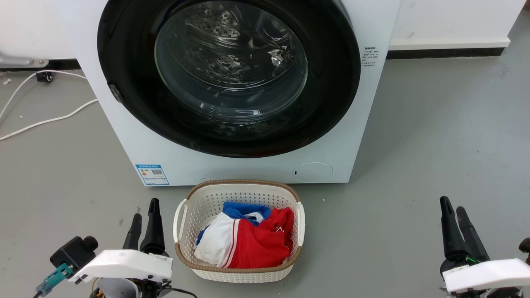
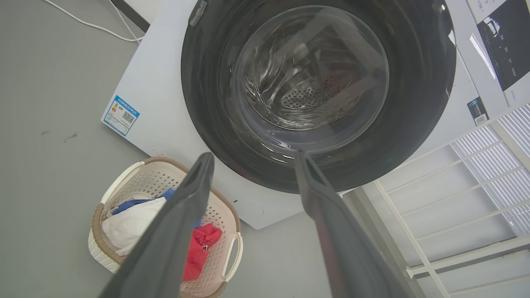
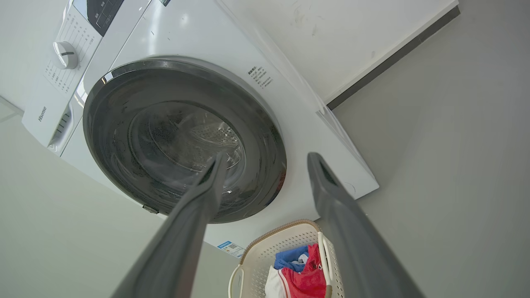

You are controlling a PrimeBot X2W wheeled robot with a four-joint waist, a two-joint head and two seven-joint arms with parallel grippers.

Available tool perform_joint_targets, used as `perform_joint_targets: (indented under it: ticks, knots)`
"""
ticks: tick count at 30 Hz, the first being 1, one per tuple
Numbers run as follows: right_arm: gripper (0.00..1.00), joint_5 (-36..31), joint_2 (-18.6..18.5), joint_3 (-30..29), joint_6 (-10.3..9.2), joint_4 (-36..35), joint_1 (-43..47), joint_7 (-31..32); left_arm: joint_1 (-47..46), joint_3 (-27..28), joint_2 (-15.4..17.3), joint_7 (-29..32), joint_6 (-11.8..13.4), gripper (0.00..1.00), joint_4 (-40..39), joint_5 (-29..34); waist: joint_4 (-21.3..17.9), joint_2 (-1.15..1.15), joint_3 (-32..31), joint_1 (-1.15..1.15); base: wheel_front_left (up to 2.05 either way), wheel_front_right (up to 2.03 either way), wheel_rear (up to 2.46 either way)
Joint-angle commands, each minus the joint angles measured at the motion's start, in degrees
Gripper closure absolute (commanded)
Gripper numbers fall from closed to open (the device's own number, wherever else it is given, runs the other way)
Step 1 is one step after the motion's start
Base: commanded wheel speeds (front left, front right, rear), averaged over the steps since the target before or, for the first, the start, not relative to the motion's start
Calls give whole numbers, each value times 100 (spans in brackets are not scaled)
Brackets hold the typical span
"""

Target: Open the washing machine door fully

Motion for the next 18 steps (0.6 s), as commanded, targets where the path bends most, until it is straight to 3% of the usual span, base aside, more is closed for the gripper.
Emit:
perform_joint_targets:
  ticks: [1,18]
  knots:
    - [0,-287,-12,7,10,-139,-9,-72,-28,-45,66,-67,67,0,-126,261,0,0,2,0,0,0,0]
    - [0,-1666,-8,-4,11,-386,224,-371,90,-418,213,-374,259,0,-366,1448,6,0,4,0,0,0,0]
